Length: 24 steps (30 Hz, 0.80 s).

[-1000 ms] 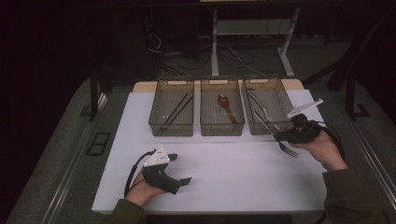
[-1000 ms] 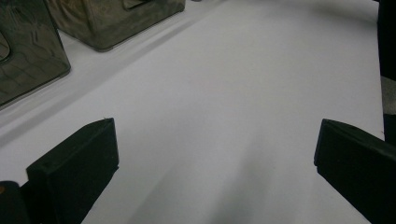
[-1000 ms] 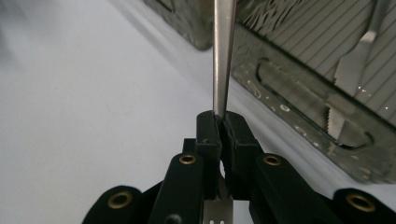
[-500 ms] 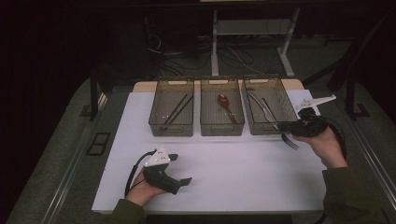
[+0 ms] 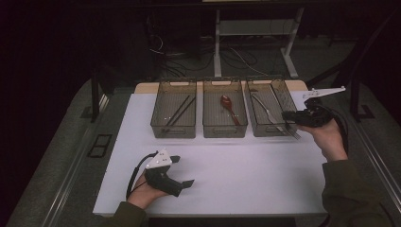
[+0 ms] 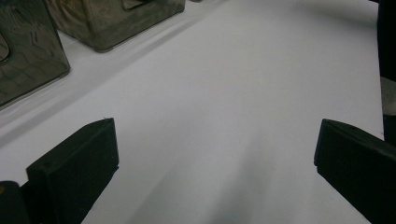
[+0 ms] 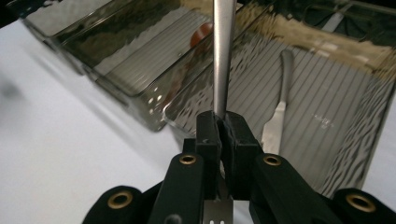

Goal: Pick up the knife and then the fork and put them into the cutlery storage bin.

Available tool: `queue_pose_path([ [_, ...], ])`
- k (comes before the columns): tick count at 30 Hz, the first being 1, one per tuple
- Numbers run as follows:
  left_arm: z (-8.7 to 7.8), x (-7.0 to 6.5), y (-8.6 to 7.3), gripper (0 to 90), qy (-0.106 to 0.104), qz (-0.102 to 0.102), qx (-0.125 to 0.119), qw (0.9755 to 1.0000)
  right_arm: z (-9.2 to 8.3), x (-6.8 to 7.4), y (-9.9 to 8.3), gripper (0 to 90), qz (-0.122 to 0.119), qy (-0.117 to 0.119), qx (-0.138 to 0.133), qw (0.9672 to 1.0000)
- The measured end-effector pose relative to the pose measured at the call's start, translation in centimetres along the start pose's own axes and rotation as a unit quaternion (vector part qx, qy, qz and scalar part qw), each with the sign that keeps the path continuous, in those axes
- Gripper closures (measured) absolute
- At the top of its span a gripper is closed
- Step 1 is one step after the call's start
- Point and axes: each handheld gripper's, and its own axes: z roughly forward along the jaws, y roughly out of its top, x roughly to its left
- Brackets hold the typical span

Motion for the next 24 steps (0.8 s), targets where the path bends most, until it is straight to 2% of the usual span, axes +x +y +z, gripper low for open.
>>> queue_pose_path([
  [10,0.0,0.0,0.0,0.0,-0.001,0.001,0.001,1.0,0.8,-2.0,1.8,84.5,0.017,-0.03,-0.027,0.999],
  [16,0.0,0.0,0.0,0.0,-0.001,0.0,0.0,1.0,1.8,-3.4,2.6,84.5,0.02,-0.042,-0.026,0.9986],
  [24,0.0,0.1,0.0,0.0,-0.002,0.0,-0.001,1.0,3.6,-5.2,2.6,84.5,0.022,-0.056,-0.029,0.9978],
])
